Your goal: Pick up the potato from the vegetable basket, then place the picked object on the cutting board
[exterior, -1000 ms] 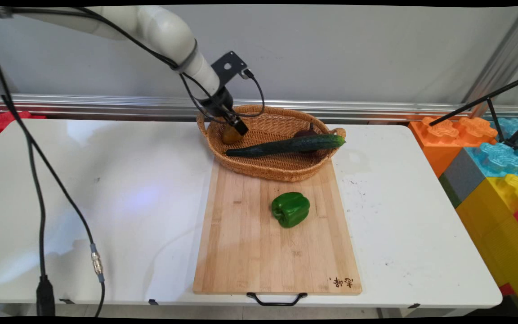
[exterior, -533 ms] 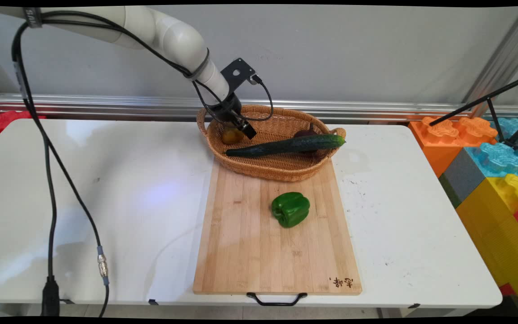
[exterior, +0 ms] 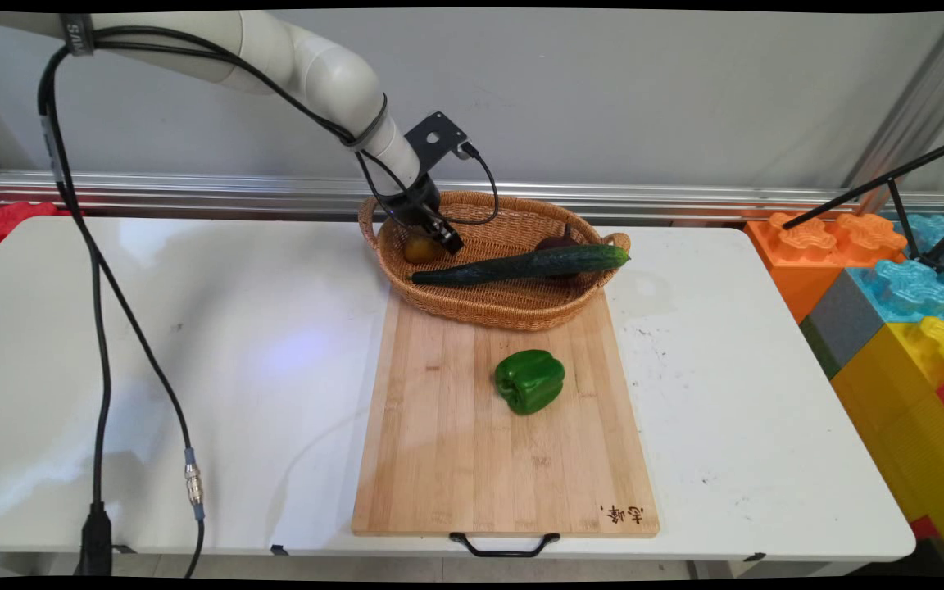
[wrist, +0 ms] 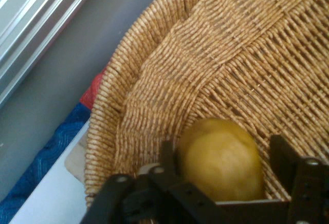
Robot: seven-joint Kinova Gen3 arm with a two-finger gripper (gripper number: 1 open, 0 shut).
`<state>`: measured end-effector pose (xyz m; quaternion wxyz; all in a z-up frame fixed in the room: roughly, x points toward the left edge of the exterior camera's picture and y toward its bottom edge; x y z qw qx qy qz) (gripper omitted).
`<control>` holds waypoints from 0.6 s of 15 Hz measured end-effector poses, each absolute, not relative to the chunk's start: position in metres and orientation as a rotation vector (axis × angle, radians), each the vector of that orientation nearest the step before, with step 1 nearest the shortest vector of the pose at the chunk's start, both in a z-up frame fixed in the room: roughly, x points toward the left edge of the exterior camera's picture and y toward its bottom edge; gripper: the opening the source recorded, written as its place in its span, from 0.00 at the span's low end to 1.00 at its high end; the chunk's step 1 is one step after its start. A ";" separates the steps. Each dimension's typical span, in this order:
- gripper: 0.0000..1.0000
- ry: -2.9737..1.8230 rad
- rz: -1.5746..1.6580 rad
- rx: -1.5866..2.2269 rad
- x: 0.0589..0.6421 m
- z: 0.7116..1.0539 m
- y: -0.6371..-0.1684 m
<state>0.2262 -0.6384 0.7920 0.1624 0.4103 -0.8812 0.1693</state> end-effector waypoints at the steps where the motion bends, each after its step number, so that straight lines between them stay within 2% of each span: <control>1: 0.00 -2.517 0.482 1.171 0.226 0.792 -0.638; 4: 0.00 -2.525 0.475 1.164 0.225 0.797 -0.637; 9: 0.00 -2.480 0.477 1.096 0.217 0.825 -0.632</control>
